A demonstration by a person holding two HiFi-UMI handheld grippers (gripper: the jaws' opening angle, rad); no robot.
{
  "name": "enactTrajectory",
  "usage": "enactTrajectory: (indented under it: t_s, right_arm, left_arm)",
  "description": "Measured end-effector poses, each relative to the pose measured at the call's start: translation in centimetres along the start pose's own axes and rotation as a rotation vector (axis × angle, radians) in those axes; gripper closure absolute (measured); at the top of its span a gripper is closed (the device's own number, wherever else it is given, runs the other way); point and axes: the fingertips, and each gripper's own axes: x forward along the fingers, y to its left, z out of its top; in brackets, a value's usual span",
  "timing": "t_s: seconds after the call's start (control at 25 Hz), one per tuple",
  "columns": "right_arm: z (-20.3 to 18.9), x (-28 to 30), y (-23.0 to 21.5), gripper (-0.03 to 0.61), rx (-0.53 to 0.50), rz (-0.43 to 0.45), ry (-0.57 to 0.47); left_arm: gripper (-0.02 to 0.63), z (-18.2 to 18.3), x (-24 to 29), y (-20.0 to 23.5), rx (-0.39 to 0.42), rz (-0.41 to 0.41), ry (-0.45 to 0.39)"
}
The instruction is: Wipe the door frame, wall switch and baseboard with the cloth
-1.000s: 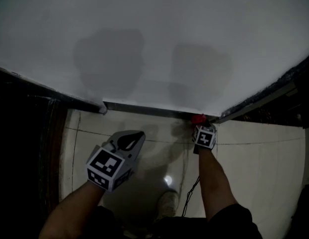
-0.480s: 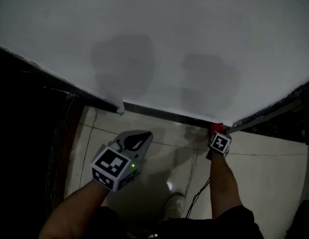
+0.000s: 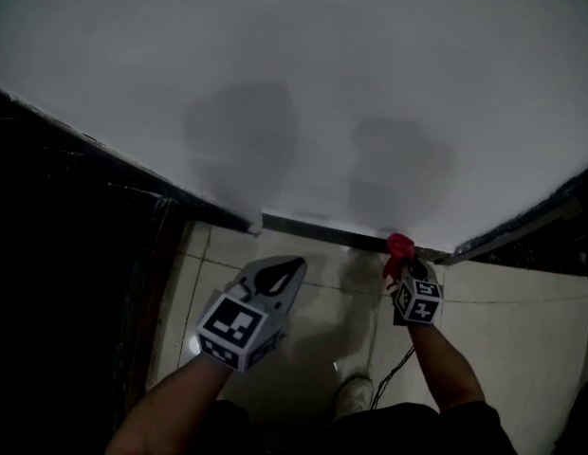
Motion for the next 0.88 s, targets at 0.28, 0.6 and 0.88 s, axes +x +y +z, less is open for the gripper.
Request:
enactTrajectory:
  t_s: [0.28, 0.6, 0.88]
  right_arm:
    - [11.6, -9.3, 4.9, 0.534, 0.072, 0.143, -0.181]
    - [31.5, -29.9, 2.5, 0.534, 0.047, 0.199, -0.297]
    - [51.9, -50.2, -6.7, 0.534, 0.205, 0.215, -0.488]
  left_arm:
    - [0.623, 4.6, -3.6, 3.5, -0.001, 0.124, -0.133]
    - [0.623, 27.9, -9.7, -3.5, 0.11, 0.133, -0.082]
    - [0.623, 49.7, -19.0, -14.2, 0.031, 0.232, -0.033]
